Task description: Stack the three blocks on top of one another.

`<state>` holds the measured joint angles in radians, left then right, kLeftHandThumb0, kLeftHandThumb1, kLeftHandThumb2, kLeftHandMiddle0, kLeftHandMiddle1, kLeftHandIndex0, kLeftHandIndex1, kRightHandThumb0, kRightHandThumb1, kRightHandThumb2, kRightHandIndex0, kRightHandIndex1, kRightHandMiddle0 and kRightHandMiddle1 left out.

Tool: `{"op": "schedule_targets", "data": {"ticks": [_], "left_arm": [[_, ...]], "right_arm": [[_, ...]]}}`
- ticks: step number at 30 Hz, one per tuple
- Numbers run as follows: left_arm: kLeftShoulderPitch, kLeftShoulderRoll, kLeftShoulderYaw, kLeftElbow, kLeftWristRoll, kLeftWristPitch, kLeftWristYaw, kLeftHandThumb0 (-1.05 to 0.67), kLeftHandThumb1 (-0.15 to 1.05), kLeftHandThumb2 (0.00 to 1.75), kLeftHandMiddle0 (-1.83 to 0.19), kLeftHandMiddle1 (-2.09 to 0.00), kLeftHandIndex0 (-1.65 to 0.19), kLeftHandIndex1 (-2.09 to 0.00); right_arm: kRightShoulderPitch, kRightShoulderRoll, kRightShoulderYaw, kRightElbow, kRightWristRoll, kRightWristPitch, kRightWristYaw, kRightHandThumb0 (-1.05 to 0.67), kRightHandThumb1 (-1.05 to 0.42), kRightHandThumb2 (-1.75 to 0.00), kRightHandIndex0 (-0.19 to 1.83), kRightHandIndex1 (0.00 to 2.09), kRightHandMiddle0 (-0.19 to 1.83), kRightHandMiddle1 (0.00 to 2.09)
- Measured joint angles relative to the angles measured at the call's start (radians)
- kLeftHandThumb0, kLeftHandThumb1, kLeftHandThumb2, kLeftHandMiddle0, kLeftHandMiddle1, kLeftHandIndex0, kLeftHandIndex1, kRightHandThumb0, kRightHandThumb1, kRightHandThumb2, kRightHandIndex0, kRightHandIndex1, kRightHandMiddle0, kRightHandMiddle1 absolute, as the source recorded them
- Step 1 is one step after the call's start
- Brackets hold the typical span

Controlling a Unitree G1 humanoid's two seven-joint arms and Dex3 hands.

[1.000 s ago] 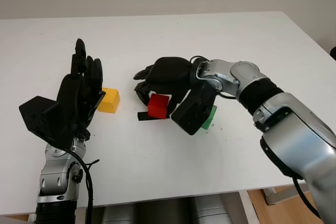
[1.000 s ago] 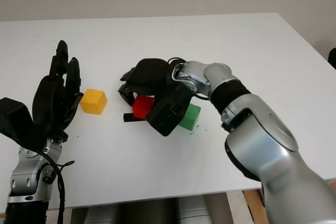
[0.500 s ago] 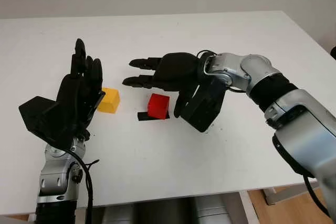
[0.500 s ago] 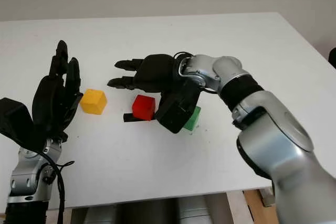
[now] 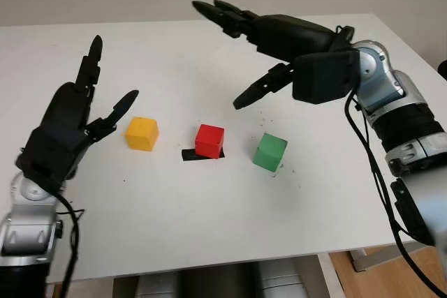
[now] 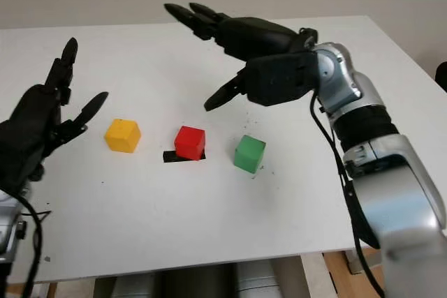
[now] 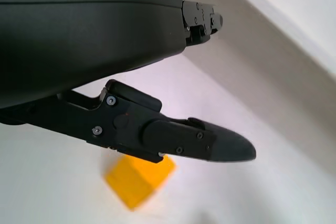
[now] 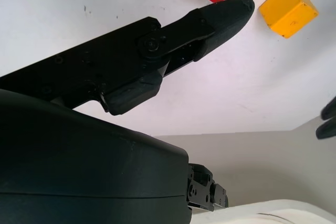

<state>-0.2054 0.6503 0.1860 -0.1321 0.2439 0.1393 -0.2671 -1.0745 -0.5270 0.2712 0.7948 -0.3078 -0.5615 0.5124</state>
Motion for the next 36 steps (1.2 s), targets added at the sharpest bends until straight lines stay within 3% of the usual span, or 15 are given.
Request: {"op": "schedule_targets", "data": {"ticks": [5, 11, 26, 36], "left_arm": [[-0.028, 0.143, -0.044, 0.073, 0.135, -0.039, -0.041, -0.67, 0.84, 0.05, 0.19, 0.00, -0.31, -0.10], [-0.093, 0.216, -0.125, 0.173, 0.255, -0.115, -0.052, -0.62, 0.83, 0.05, 0.19, 0.00, -0.44, -0.09], [-0.306, 0.205, -0.323, 0.321, 0.472, -0.218, -0.026, -0.60, 0.82, 0.05, 0.19, 0.00, -0.37, -0.04], [-0.341, 0.158, -0.365, 0.390, 0.464, -0.257, -0.028, -0.73, 0.84, 0.06, 0.19, 0.00, -0.34, -0.04]], "right_arm": [[0.029, 0.000, -0.042, -0.002, 0.024, 0.006, -0.024, -0.90, -0.93, -0.05, -0.19, 0.00, -0.19, 0.00], [0.046, 0.010, -0.074, 0.004, 0.047, 0.032, -0.049, -0.93, -0.96, -0.06, -0.19, 0.00, -0.19, 0.00], [0.067, 0.049, -0.095, 0.035, 0.068, 0.058, -0.112, -0.95, -0.98, -0.06, -0.19, 0.00, -0.19, 0.01], [0.248, 0.099, -0.185, -0.024, 0.182, 0.098, -0.143, -0.84, -0.99, -0.06, -0.19, 0.00, -0.19, 0.00]]}}
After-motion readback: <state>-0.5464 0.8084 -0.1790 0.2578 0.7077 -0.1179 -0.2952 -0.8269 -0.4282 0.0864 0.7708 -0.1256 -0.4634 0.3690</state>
